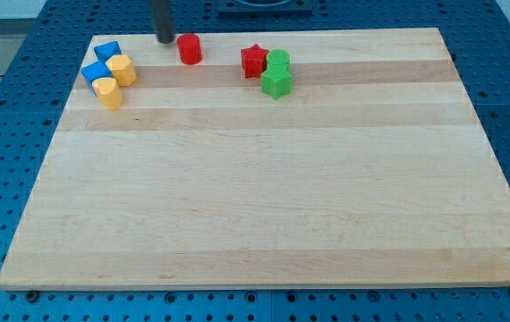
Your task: Slide the red circle downwards of the board
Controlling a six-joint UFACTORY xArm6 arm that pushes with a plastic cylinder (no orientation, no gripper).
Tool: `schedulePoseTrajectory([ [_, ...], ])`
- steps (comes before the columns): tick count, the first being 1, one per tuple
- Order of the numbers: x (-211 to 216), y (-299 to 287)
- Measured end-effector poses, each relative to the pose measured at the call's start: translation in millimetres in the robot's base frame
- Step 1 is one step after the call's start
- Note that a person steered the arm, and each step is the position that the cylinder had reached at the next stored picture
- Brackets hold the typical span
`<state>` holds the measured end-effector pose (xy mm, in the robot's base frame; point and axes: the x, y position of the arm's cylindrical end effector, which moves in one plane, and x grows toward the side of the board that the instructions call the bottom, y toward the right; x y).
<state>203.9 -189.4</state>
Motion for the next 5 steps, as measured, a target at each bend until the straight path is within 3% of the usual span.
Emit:
schedulePoseTrajectory([
  [1,44.2,56.4],
  [3,-11.1,46.8],
  [4,-0.9,99.1],
  [5,36.9,111.9],
])
